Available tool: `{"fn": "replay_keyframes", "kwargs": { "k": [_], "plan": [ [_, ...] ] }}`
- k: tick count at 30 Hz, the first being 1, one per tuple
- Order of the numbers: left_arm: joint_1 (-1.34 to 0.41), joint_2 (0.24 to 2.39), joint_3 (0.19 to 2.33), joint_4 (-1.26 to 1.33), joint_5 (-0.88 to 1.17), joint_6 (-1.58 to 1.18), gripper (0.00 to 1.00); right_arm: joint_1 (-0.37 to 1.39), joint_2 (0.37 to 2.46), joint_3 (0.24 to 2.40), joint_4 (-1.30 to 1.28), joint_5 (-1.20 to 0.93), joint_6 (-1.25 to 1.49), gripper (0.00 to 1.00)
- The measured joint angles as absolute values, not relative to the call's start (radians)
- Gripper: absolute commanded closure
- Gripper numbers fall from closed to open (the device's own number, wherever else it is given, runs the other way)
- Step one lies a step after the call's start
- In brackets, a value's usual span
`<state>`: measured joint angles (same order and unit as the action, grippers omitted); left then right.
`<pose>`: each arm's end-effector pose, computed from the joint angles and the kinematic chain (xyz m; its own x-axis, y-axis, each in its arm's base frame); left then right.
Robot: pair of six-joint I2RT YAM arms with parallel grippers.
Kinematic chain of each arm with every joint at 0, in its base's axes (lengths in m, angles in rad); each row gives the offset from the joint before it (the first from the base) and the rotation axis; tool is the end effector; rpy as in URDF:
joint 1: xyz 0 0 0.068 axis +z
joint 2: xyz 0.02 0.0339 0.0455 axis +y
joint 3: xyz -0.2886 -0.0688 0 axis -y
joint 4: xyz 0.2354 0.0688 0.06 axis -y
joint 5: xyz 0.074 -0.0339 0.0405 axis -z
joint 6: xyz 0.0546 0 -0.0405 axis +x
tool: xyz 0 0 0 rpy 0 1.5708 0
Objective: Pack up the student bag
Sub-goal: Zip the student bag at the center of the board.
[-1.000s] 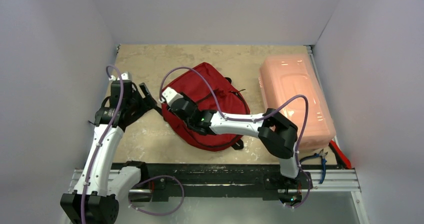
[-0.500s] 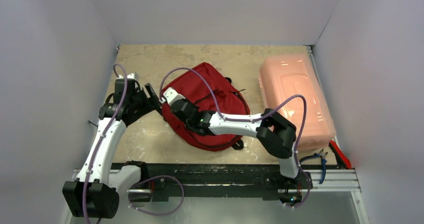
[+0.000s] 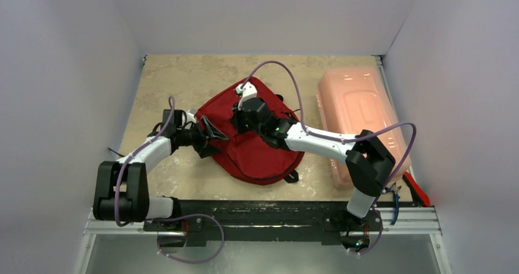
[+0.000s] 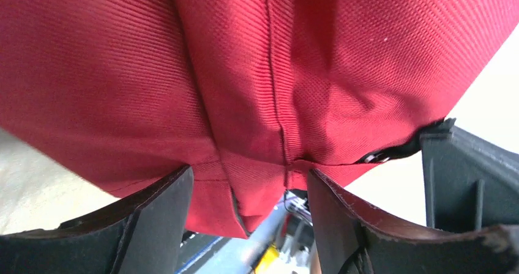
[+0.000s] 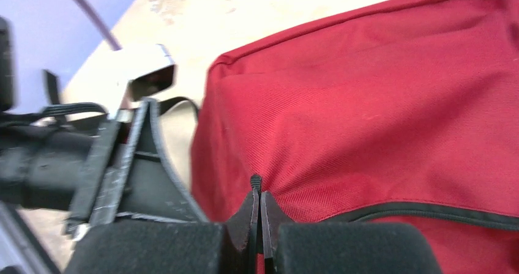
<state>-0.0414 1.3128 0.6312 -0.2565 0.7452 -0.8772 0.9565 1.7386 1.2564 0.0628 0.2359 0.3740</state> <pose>0.2327 -0.0467 0.1988 -0.8466 -0.5306 0.0425 -0.3440 0.4845 -0.8043 0.2529 0.3364 0.2903 -0.4638 -0.0413 -0.8850 -0.5393 0.8056 0.2451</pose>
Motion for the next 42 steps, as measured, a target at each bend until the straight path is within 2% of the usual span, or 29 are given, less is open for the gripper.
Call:
{"fn": "replay_keyframes", "kwargs": {
  "k": [6, 10, 14, 17, 22, 29, 35, 42],
  "plan": [
    [-0.058, 1.348, 0.606, -0.128, 0.831, -0.992, 0.27, 0.953, 1.736, 1.234, 0.109, 0.133, 0.474, 1.00],
    [-0.081, 1.268, 0.558, -0.040, 0.831, -1.041, 0.14, 0.943, 1.736, 1.222, 0.130, 0.102, 0.517, 1.00],
    [-0.109, 1.163, 0.493, 0.013, 0.808, -1.078, 0.14, 0.941, 1.736, 1.222, 0.131, 0.084, 0.535, 1.00],
    [-0.152, 1.182, 0.531, -0.031, 0.771, -1.051, 0.20, 0.940, 1.736, 1.222, 0.135, 0.079, 0.544, 1.00],
    [-0.193, 1.280, 0.603, -0.091, 0.716, -0.998, 0.41, 0.937, 1.736, 1.222, 0.140, 0.072, 0.564, 1.00],
    [-0.198, 1.312, 0.628, -0.157, 0.634, -0.936, 1.00, 0.933, 1.718, 1.191, 0.130, 0.059, 0.588, 1.00],
    [-0.198, 1.271, 0.623, -0.176, 0.602, -0.899, 1.00, 0.862, 1.634, 1.121, 0.121, -0.019, 0.614, 1.00],
    [-0.187, 1.248, 0.559, -0.144, 0.602, -0.893, 1.00, 0.685, 1.546, 1.010, 0.216, -0.093, 0.655, 1.00]
  ]
}}
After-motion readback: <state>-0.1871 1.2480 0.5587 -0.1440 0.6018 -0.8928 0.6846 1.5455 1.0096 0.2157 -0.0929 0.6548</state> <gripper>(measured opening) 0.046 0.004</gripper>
